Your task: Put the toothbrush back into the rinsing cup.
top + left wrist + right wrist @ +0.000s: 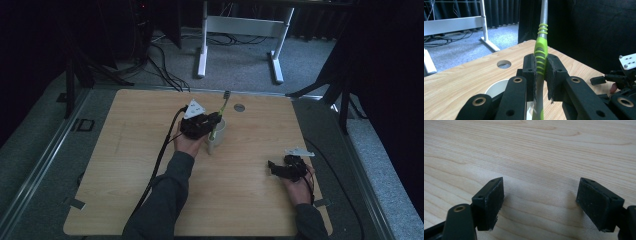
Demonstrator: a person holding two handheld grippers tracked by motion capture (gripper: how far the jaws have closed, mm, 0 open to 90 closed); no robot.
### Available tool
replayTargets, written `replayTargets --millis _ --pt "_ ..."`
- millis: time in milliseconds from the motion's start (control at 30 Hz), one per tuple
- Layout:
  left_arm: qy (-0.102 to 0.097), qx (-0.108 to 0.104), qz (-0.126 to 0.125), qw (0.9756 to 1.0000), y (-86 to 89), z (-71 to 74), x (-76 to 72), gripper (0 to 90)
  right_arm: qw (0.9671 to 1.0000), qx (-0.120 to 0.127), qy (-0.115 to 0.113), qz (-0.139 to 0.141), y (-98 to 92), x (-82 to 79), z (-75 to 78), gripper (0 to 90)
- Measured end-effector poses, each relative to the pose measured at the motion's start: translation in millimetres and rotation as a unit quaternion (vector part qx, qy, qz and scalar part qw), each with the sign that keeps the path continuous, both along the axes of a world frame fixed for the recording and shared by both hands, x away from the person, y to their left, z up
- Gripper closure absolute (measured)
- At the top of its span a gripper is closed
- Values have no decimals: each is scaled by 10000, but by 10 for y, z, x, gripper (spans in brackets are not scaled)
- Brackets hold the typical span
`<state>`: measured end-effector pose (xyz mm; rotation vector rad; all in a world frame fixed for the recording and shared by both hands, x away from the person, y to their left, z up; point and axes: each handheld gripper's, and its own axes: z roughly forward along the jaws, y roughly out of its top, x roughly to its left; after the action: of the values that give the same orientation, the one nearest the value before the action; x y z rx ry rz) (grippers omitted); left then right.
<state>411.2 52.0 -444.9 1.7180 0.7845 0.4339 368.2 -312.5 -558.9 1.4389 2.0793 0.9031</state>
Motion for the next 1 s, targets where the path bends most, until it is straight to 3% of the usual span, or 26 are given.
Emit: replayTargets --millis 533,633,767,800,833,1000 --pt "-5 185 -2 9998 2 -80 -101 779 10000 -5 -4 7 -1 1 0 217" --pt "17 115 -93 9999 32 -84 -149 779 10000 -7 -2 8 -1 0 0 217" --pt "24 339 -110 9994 20 -126 -224 540 10000 -5 -3 4 -1 1 0 217" --pt "-71 571 63 9983 -2 -164 -295 540 10000 -6 -4 4 0 1 0 217" --pt "-76 611 66 9981 -1 -171 -311 431 10000 -5 -6 3 0 1 0 217" --pt "-93 761 72 9970 13 -178 -348 372 10000 -4 -4 3 0 0 0 217"
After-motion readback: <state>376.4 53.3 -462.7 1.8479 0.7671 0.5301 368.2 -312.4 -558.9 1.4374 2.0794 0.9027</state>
